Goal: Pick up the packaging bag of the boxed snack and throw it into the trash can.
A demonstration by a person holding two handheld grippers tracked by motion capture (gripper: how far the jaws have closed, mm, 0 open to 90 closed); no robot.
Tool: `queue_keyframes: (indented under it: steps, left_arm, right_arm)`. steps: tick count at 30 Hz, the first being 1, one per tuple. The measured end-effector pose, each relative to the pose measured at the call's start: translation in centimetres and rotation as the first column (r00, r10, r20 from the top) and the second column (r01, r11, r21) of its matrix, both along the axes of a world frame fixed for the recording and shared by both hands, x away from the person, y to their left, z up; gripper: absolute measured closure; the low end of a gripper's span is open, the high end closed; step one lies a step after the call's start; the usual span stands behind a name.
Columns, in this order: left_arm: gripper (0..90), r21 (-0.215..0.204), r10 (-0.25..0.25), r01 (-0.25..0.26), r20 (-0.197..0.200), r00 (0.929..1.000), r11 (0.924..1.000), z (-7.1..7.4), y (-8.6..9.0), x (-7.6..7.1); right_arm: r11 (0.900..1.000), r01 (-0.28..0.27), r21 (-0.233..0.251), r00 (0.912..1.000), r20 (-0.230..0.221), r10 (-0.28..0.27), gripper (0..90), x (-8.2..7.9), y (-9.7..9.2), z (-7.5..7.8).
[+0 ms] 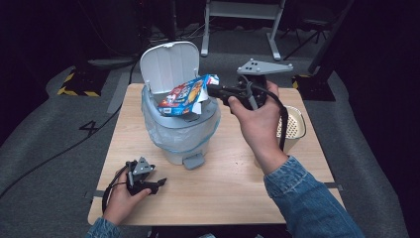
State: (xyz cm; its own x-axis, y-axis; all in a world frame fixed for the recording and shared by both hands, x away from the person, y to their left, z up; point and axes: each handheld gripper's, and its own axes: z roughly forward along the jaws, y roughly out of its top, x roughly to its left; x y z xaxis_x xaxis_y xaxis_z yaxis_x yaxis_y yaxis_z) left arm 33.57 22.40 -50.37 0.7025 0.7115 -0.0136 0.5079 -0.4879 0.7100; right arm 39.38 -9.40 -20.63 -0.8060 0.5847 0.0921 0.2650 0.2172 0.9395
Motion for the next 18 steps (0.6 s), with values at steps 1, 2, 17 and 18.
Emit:
queue_keyframes:
  steps: [1, 2, 17, 18]
  left_arm:
    - [31.0, 0.0, 0.0, 0.0, 0.0, 1.0, 1.0, 0.0, 0.0, 0.0]
    - [31.0, -0.001, 0.0, 0.0, 0.0, 1.0, 1.0, 0.0, 0.0, 0.0]
    - [31.0, 0.003, 0.004, -0.004, 0.003, 1.0, 1.0, 0.0, 0.0, -0.1]
    - [31.0, 0.003, 0.004, -0.004, 0.002, 1.0, 1.0, 0.0, 0.0, -0.1]
  right_arm:
    - [1.0, -0.006, -0.006, 1.0, -0.002, 0.006, 90.0, 0.0, 0.4, -0.2]
    - [0.9999, -0.01, -0.01, 0.9999, -0.005, 0.01, 90.0, 0.1, 0.7, -0.4]
    - [0.9992, -0.038, 0.006, 0.9992, -0.011, 0.038, 90.0, -0.1, 1.9, -0.3]
    - [0.9995, -0.031, 0.006, 0.9995, -0.006, 0.031, 90.0, -0.3, 1.6, -0.1]
